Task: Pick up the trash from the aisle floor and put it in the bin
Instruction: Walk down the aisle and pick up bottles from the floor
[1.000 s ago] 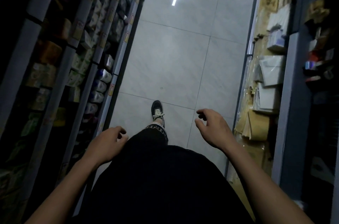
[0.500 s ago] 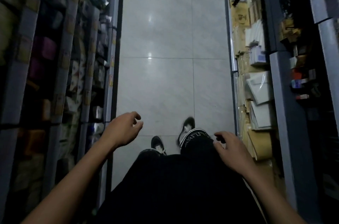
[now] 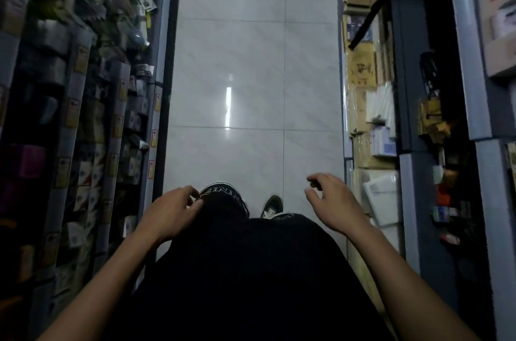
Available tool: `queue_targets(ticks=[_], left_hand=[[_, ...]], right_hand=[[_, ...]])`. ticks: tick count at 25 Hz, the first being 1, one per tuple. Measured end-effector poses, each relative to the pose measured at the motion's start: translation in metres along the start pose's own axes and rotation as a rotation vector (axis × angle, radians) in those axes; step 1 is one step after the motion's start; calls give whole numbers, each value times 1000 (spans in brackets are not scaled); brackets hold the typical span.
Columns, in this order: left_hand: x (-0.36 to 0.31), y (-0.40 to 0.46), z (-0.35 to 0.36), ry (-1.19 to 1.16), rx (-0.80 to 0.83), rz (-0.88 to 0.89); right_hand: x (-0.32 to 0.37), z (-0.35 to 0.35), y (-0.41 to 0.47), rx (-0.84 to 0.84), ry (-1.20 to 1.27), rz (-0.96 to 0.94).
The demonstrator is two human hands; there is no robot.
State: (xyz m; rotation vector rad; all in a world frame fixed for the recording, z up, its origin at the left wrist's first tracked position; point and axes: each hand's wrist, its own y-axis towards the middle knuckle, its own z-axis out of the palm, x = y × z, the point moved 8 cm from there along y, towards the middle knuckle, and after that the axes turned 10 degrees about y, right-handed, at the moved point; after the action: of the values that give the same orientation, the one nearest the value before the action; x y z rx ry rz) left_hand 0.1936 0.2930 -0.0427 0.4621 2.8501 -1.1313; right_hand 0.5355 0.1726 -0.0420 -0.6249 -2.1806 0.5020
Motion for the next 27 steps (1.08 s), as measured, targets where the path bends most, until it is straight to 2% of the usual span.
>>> queue_targets(ticks=[6, 12, 20, 24, 27], left_hand=[[40, 75, -59, -104, 39, -120], [58, 216, -187, -102, 22, -81], [9, 417, -375, 20, -57, 86], [-30, 513, -435, 53, -52, 97], [-58, 563, -466, 69, 14, 70]], right_hand=[[92, -70, 160, -24, -45, -84], [167, -106, 266, -35, -17, -8], [180, -161, 377, -70, 76, 144], [181, -210, 471, -71, 115, 171], [201, -264, 556, -67, 106, 153]])
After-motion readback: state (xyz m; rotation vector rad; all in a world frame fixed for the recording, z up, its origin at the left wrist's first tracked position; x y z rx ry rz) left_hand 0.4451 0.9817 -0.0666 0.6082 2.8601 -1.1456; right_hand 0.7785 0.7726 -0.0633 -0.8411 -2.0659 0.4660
